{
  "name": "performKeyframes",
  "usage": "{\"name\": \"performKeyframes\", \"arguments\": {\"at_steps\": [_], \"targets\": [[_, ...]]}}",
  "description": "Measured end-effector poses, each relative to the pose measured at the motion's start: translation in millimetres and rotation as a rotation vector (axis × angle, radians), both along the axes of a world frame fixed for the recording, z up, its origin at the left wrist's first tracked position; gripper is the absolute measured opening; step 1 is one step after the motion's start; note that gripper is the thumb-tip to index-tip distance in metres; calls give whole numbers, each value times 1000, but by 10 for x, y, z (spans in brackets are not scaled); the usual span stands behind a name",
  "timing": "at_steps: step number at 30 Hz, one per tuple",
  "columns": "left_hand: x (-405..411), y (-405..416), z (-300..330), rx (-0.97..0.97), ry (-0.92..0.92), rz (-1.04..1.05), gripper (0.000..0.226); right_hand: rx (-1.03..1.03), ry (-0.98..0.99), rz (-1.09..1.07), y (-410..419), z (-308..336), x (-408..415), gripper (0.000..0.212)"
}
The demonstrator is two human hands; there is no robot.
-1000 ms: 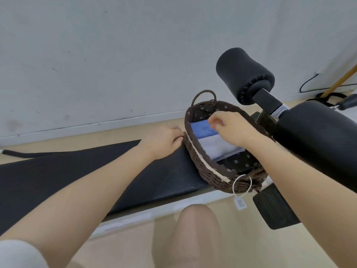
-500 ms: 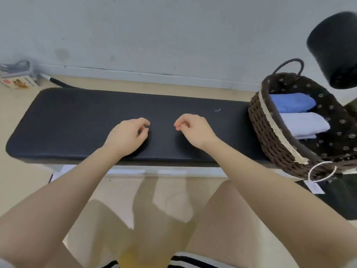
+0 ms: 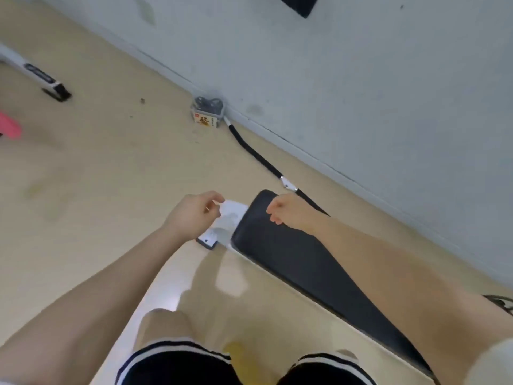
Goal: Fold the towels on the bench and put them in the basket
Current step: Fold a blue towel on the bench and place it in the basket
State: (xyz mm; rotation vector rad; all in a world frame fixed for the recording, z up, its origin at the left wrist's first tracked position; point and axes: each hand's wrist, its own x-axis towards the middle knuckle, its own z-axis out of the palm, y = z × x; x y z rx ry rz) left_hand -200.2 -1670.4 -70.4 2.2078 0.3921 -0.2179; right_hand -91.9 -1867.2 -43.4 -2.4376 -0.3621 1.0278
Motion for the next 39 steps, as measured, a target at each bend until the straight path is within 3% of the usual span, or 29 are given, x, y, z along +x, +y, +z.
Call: {"name": "performKeyframes", "arguments": {"at_steps": [4,7,10,15,21,25,28,31,39], "targets": [[-550,1348,949,71,75,110,26,30,-27,227,1470,806,-285,21],[-833,2132,1301,145,136,178,27,55,-84,451,2460,1095,-358,24],[-921,2704,1472,99,129,314,26,83,-143,569,3257,1276,-338,25],[-896,3412,1562,-5,89,438,25,142,-107,571,4108,1357,-262,20],[-720,4720,1805,13,44,611,26,309,7,430,5666,1505,84,18],[-829,5606,2039,30,37,622,26,225,63,580,6875,1644,108,20],[-1048,6269,2044,72,28,742,24,216,-2,732,7716,1712,-103,18],[-1308,6877,1921,-9,28,849,24,239,29,790,8444,1638,-382,12],[-1786,9085,1805,-18,53,747,27,289,-18,658,10320,1311,-777,18]]}}
